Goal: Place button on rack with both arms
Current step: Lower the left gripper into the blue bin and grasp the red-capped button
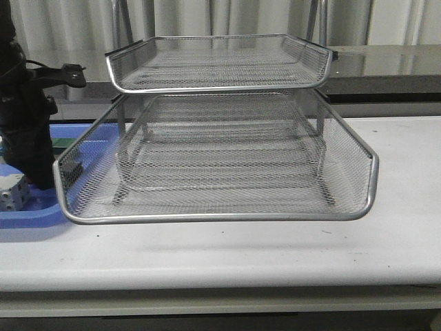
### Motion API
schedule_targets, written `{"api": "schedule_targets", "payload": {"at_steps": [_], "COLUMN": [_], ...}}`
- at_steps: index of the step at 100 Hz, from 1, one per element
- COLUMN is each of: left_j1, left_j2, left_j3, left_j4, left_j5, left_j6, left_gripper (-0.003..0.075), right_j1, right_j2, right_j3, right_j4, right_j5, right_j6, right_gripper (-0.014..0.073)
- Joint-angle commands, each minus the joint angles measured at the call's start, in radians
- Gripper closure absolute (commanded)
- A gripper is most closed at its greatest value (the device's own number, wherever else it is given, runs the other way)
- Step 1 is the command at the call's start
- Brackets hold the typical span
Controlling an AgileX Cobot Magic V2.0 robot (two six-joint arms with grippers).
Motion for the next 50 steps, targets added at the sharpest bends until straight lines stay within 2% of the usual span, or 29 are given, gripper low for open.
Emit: {"api": "schedule_targets", "payload": {"at_steps": [1,50], "left_j1": [-0.005,-0.005], "left_j2": [-0.048,0.007], "left_j3": [-0.028,-0.028], "left_j4": [-0.022,-0.022], "left_j5": [-0.031,-0.055], "left_j6": [0.003,0.007], "left_gripper": [0.01,0.01], "right_j1": [-0.002,-0.002], "right_j2": [0.014,0.014], "right_j3": [-0.033,-0.033], "right_j4": [-0.014,-0.014], "right_j5": [-0.059,-0.059], "right_j6": [0.0,0.0], "right_gripper": [0.0662,0.0662]}}
